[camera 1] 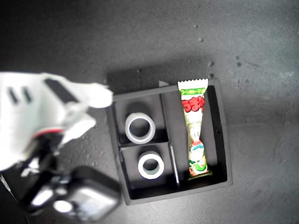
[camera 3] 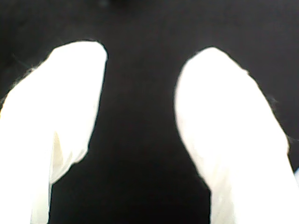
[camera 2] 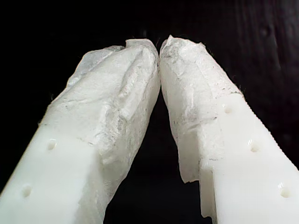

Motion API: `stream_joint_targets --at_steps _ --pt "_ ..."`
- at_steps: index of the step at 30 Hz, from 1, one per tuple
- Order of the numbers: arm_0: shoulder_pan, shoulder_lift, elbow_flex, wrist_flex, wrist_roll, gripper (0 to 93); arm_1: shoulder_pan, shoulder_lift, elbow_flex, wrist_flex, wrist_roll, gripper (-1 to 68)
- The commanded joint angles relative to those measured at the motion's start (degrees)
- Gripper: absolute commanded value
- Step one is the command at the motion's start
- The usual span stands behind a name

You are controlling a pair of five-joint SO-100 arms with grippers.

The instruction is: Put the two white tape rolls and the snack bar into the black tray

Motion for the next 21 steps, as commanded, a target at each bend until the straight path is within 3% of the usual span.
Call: stream_joint_targets --at_steps 1,6,10,17,21 --pt "2.5 34.1 29.2 -8.6 -5.4 13.4 -0.5 19.0 35.3 -9.6 -2.1 -0.7" --pt "7.9 61.7 64.5 -21.4 -9.5 2.8 -2.5 39.1 64.9 -17.1 -6.9 -0.7" --pt "12.0 71.5 83.1 -33.0 -8.5 0.1 -2.8 39.3 76.7 -21.6 -9.8 -0.7" --pt "12.7 83.2 103.0 -35.2 -14.3 0.0 -2.0 39.3 95.1 -35.5 -4.0 -0.7" --pt "13.2 83.2 109.0 -36.1 -15.0 0.0 -3.4 39.4 95.7 -33.7 -5.0 -0.7"
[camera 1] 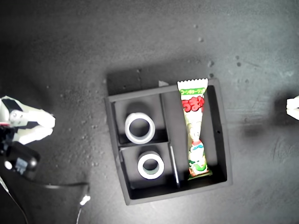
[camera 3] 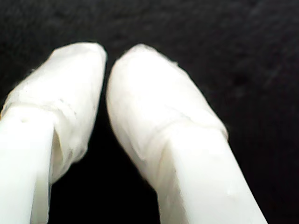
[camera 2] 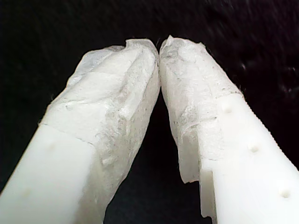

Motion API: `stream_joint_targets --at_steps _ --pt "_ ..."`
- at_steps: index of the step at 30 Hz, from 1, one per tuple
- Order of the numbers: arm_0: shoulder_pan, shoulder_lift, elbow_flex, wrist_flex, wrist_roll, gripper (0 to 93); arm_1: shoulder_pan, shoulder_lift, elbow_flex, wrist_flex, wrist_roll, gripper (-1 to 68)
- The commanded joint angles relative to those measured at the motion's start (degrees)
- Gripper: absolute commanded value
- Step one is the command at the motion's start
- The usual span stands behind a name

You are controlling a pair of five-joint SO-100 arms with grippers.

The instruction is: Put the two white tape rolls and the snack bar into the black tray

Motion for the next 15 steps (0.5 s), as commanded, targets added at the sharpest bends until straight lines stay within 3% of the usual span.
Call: stream_joint_targets --at_steps 1,7,9,12,15 --pt "1.0 2.7 4.8 -2.0 -0.5 0.1 -1.0 0.3 1.5 -0.6 -0.8 -0.7" --pt "-0.7 2.7 9.0 -5.8 6.9 0.2 -2.6 0.3 1.5 3.0 -4.1 -0.4" --pt "-1.3 2.7 9.0 -4.7 5.3 0.6 -0.9 0.3 1.5 5.7 -1.6 -0.4" --pt "-1.8 2.7 9.0 2.1 -2.9 0.3 -1.2 0.3 1.5 11.6 8.5 -0.5" --pt "-1.6 2.7 9.0 4.6 -2.0 0.2 -1.9 -0.2 1.5 13.7 12.8 -0.3"
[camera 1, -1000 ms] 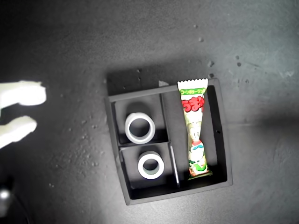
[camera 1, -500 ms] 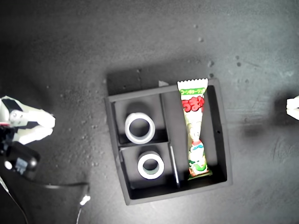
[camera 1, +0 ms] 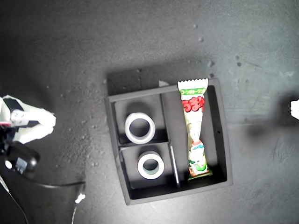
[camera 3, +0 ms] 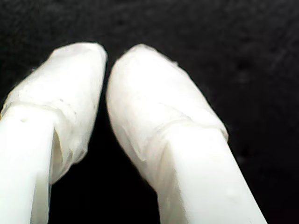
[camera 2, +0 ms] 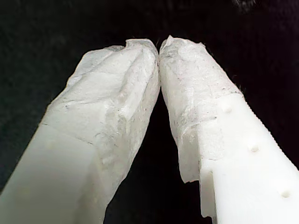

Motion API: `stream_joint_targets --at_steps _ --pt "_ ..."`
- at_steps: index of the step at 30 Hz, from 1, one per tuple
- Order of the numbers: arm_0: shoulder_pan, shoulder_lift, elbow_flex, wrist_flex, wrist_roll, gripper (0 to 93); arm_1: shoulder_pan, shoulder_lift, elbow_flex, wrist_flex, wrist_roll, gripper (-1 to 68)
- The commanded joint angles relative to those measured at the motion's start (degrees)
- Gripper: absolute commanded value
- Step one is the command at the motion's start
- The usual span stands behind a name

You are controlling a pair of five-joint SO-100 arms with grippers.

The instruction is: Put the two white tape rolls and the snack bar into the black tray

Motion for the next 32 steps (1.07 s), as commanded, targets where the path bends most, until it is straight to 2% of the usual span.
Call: stream_joint_targets --at_steps 1,4,7,32 --pt "-0.8 2.7 3.3 3.2 1.1 0.2 -0.4 -0.2 0.7 1.7 0.3 -0.2" --pt "-1.2 2.7 3.3 6.5 7.0 0.2 0.9 0.3 0.7 1.4 -14.6 -0.2" --pt "-1.1 2.7 3.3 8.3 8.8 0.3 1.3 0.3 0.7 0.8 -21.4 -0.2" --pt "-1.3 2.7 3.3 8.3 8.3 0.3 2.1 0.3 0.7 1.7 -21.8 -0.1"
